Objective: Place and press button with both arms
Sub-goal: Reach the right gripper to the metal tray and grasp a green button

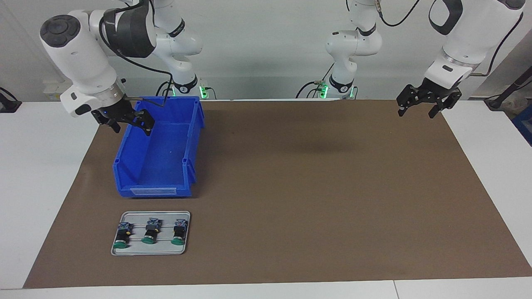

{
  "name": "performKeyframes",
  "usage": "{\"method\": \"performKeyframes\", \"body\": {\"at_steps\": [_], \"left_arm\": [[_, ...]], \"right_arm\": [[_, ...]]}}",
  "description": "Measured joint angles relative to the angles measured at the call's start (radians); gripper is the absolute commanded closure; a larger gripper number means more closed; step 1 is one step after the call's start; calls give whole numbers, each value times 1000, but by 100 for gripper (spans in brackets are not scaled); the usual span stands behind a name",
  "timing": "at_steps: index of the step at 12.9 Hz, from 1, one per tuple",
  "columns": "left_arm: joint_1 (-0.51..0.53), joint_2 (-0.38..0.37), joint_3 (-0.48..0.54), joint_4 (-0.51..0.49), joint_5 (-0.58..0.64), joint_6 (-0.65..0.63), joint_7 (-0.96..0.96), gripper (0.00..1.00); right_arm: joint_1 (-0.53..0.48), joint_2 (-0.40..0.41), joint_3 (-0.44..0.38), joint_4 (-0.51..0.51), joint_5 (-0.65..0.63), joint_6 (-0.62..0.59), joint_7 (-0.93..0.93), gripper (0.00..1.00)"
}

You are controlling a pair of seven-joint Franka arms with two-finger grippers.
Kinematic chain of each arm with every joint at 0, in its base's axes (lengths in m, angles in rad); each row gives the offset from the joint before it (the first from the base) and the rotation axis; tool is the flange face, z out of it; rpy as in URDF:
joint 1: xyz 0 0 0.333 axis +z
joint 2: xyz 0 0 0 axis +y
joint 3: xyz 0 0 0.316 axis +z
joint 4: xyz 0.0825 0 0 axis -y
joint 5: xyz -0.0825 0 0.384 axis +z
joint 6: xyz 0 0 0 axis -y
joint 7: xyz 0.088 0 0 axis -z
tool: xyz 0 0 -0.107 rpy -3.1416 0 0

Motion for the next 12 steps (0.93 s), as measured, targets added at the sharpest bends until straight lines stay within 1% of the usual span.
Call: {"method": "performKeyframes", "body": {"at_steps": [2, 3, 6, 8, 10, 11, 12], "left_arm": [[0, 0, 0, 0, 0, 0, 0, 0], [0, 0, 0, 0, 0, 0, 0, 0], [0, 0, 0, 0, 0, 0, 0, 0], [0, 0, 0, 0, 0, 0, 0, 0], [0, 0, 0, 0, 0, 0, 0, 0], [0, 0, 0, 0, 0, 0, 0, 0], [0, 0, 0, 0, 0, 0, 0, 0]], "right_arm": [[0, 0, 0, 0, 4, 5, -7, 1], [0, 0, 0, -2, 5, 25, -24, 3], [-4, 12, -1, -60, 6, 137, -46, 3], [-11, 75, -3, -93, 5, 268, -49, 3], [-11, 168, -4, -95, 3, 421, -53, 5], [-12, 208, -5, -93, 2, 479, -54, 10], [-12, 243, -6, -92, 0, 530, -55, 12]]}}
